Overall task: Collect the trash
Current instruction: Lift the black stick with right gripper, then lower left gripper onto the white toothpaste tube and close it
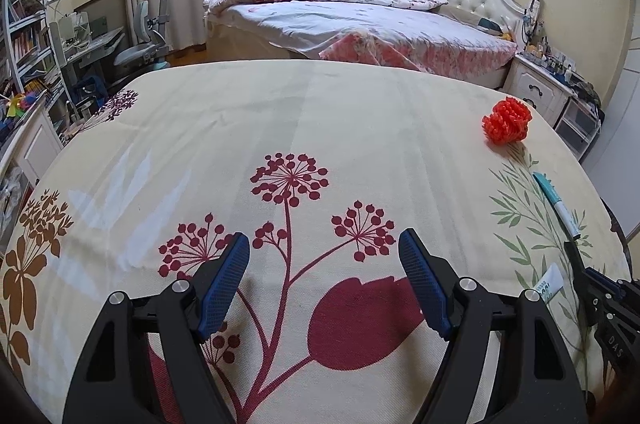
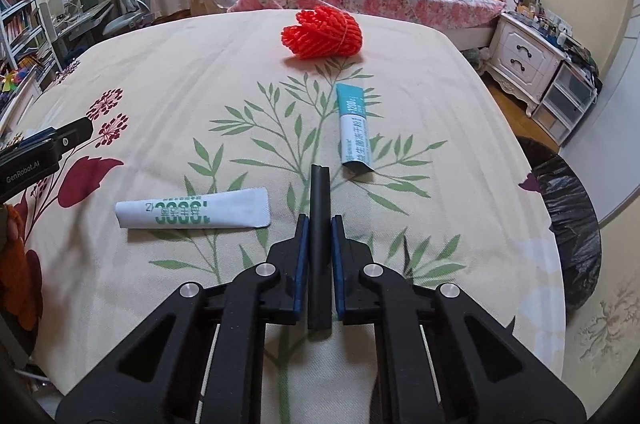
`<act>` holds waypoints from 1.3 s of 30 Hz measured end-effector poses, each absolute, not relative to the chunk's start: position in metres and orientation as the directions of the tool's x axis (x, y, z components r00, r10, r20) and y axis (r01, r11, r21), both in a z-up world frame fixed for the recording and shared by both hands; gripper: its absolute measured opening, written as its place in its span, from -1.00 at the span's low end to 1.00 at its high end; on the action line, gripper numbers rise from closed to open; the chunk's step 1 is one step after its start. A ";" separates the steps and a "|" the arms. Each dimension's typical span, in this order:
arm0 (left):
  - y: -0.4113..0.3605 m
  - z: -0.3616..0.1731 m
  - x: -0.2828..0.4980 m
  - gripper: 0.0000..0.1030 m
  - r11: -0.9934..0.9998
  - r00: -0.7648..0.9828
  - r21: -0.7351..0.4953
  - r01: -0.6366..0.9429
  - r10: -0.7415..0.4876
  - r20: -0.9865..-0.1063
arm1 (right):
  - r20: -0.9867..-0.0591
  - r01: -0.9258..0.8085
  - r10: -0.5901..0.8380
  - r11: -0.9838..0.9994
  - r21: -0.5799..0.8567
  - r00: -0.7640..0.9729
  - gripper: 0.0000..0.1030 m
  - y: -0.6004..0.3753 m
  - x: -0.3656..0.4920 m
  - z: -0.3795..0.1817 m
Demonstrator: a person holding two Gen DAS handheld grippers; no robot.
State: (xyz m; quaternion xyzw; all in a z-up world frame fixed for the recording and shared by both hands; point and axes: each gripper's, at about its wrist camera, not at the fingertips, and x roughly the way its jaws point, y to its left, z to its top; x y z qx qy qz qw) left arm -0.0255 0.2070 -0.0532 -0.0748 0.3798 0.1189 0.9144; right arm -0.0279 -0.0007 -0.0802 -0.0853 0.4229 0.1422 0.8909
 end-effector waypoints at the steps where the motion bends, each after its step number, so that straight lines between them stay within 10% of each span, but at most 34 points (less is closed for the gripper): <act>1: 0.206 -0.052 -0.026 0.45 0.962 0.687 -0.040 -0.269 0.162 -0.709 | -0.776 -0.319 0.176 0.947 -0.034 0.605 -0.79 -0.005 -0.030 -0.080; 39: 0.068 -0.072 0.008 0.45 0.988 0.615 0.151 0.044 0.092 -0.783 | -0.748 -0.183 0.146 0.983 0.033 0.648 -0.79 -0.088 -0.020 -0.085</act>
